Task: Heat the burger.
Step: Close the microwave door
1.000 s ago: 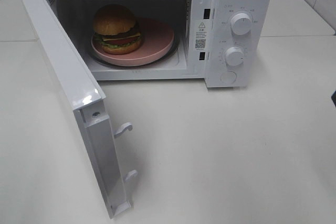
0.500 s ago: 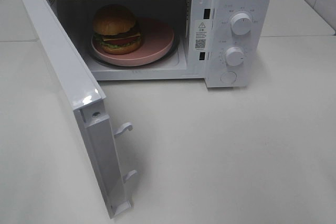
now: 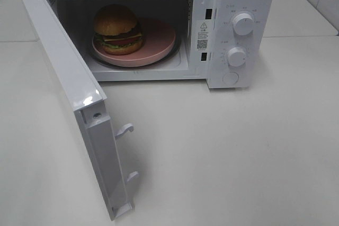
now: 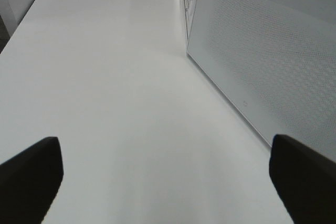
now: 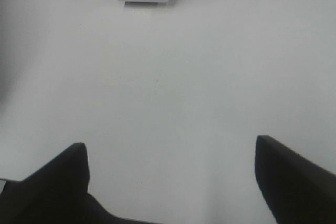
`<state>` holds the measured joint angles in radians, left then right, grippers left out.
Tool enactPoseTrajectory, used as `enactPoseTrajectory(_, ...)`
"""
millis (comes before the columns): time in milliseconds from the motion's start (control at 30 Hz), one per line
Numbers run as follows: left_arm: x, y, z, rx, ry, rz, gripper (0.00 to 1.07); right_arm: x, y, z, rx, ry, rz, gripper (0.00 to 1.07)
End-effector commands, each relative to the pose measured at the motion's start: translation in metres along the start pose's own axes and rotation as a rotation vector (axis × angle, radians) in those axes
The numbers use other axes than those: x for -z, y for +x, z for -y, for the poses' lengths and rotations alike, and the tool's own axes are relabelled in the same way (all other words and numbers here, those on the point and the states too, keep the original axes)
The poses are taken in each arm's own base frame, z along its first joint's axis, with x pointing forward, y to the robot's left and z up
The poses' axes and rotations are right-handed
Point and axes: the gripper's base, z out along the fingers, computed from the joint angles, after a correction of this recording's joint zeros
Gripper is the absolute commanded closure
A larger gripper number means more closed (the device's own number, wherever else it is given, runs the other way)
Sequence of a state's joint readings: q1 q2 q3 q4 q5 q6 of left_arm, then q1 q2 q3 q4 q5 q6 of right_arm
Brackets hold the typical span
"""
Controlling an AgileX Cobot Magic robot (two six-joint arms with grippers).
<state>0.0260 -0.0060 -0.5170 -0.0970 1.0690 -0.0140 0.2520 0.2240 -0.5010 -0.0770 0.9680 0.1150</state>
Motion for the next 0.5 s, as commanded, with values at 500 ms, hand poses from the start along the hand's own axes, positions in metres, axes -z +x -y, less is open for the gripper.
enactPoseTrajectory(500,0.002,0.001,0.0,-0.002,0.008,0.013,0.07,0.025,0.02,0.008,-0.075,0.177,0.208,0.31)
